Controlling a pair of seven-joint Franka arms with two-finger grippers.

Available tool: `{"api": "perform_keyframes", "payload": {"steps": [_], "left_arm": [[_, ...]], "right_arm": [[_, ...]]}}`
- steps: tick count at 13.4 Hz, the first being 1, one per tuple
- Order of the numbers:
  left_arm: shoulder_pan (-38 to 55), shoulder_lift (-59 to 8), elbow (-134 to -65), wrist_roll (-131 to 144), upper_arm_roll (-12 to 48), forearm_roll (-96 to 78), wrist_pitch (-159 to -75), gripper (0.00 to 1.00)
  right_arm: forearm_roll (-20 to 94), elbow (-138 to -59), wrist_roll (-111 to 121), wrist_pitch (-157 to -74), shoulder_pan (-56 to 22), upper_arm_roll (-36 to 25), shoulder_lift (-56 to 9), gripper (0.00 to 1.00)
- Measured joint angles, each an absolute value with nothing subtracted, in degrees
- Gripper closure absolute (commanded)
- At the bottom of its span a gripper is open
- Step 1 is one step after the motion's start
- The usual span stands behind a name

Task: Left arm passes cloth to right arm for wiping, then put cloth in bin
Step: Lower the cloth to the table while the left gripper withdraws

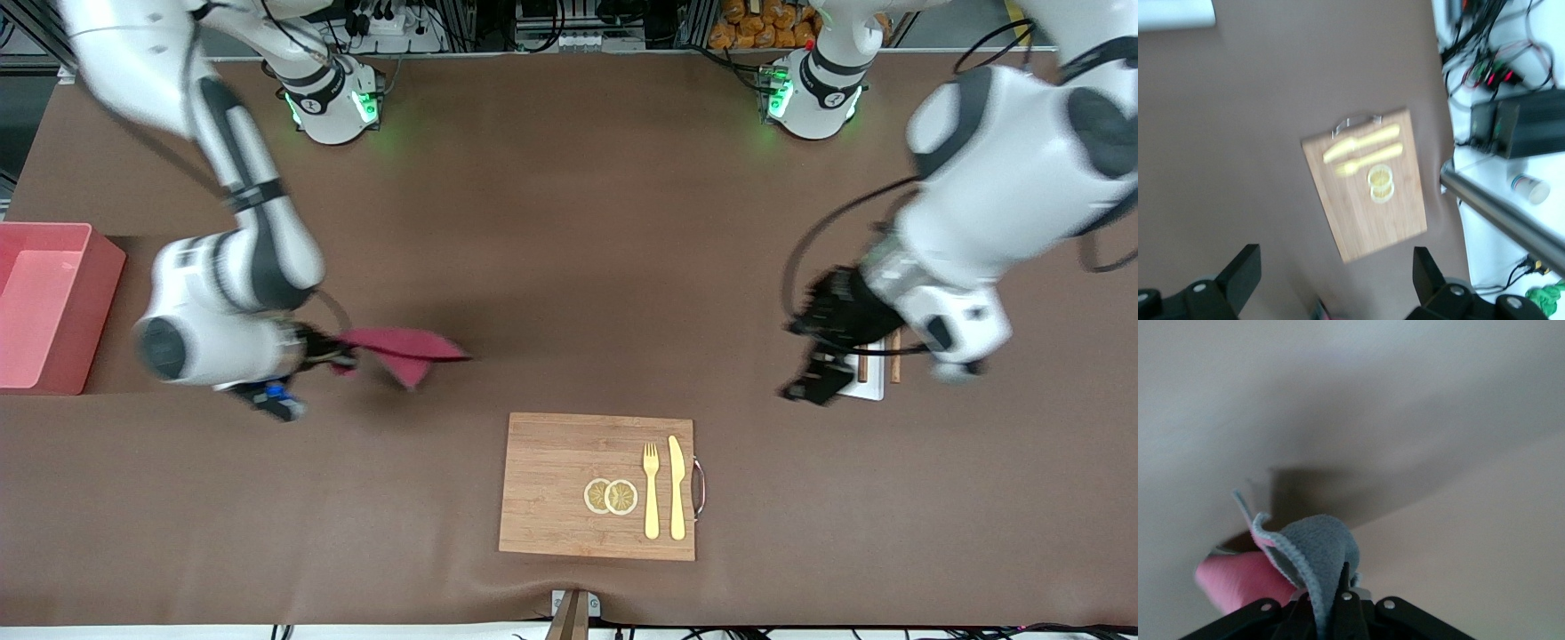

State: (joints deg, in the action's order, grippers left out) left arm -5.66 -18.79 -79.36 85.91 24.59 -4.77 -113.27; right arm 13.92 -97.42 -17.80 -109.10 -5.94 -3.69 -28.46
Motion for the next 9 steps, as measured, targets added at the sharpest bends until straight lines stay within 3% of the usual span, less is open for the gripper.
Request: {"api": "perform_keyframes", "payload": {"steps": [4,9], "left_arm": [[-12.37,-17.34,-79.38,75.23,24.64,-4.77,-110.65,0.0],[-18.02,-14.1,-79.38,58.36,22.79,-4.76,-102.25,0.0]], "right_arm": [[5.98,-96.26,9.61,-109.3,9.39,-4.03,-28.64,1.0],[-6.5,-89.65,25.89,-109.66,17.07,-4.08,-28.77,1.0]]}}
